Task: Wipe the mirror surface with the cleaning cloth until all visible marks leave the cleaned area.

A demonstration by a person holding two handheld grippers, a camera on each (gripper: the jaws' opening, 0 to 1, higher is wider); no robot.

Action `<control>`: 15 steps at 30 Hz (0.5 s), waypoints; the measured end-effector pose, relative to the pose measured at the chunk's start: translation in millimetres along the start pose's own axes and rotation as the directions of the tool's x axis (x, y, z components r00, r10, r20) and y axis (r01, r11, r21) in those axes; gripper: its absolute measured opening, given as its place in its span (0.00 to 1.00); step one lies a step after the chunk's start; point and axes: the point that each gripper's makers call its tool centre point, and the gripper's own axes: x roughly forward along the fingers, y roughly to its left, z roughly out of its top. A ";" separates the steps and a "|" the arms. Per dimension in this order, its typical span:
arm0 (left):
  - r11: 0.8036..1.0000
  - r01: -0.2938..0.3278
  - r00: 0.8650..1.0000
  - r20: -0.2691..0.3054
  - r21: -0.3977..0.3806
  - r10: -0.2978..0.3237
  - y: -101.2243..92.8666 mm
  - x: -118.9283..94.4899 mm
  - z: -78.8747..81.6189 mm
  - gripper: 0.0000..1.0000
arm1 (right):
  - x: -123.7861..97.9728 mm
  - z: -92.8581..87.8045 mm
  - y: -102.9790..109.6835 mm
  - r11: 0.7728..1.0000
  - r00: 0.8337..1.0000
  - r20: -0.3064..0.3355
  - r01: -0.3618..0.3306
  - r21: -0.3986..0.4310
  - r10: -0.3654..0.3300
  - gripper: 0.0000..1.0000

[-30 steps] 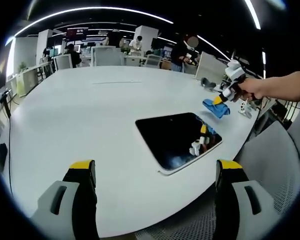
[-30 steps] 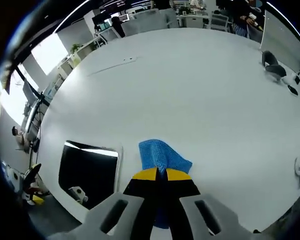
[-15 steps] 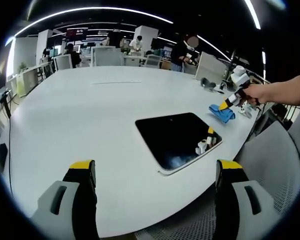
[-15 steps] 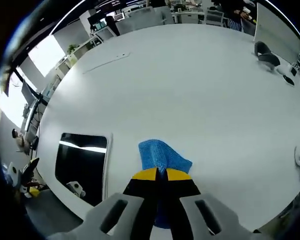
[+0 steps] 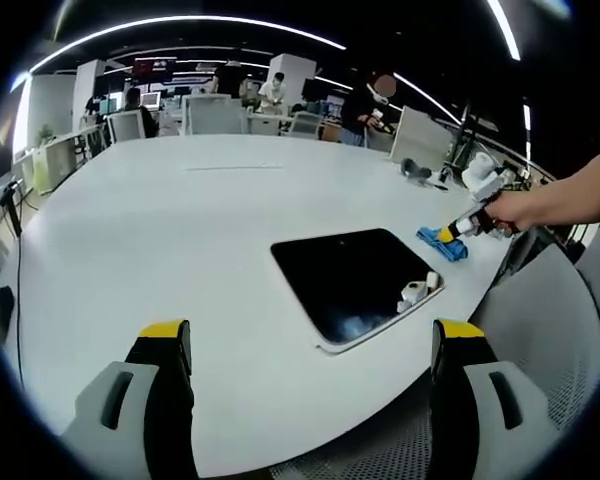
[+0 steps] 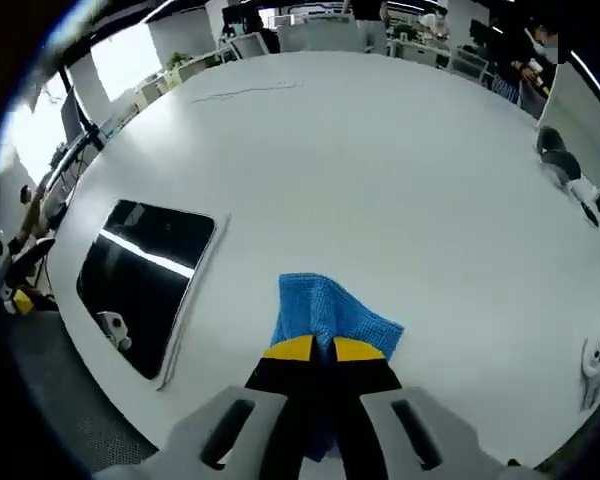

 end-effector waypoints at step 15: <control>1.000 0.013 0.997 0.070 0.022 -0.014 19.8 -16.7 29.1 0.99 | -76.8 11.1 30.4 0.934 0.882 0.356 -0.213 -0.286 0.309 0.85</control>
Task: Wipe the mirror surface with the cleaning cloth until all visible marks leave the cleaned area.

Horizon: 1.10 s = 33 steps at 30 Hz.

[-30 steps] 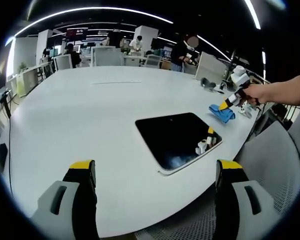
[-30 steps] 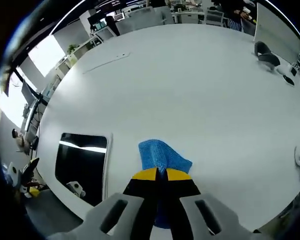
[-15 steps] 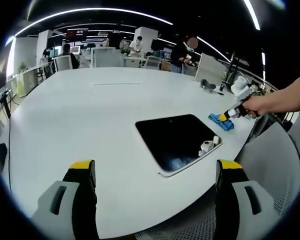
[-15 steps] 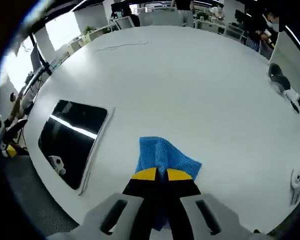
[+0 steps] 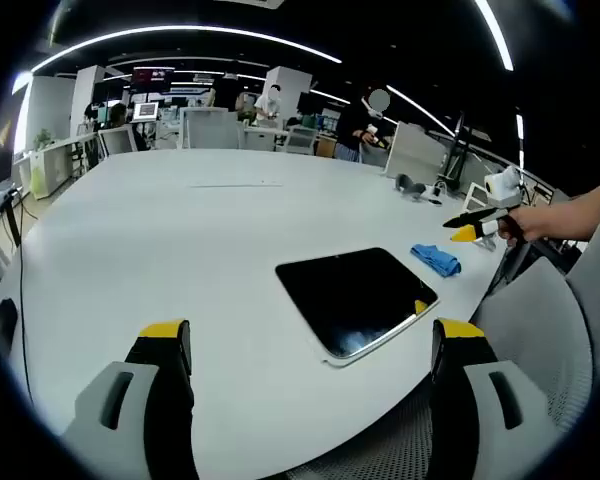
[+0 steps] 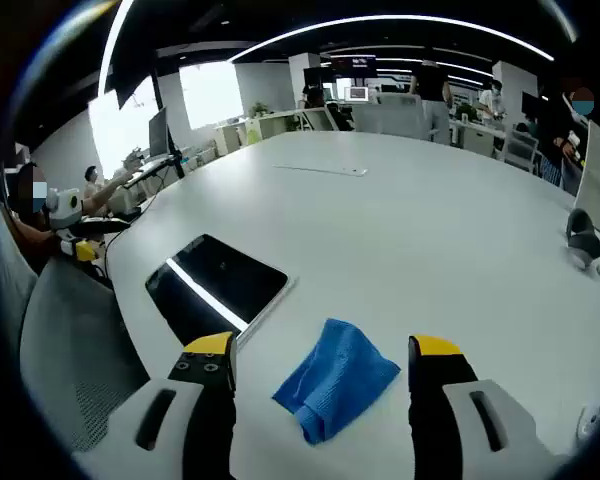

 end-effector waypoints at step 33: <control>0.998 -0.057 0.996 0.066 -0.026 0.058 14.4 -15.5 -0.2 0.99 | -33.3 -28.4 -20.3 0.974 0.985 0.108 0.108 0.200 -0.132 0.99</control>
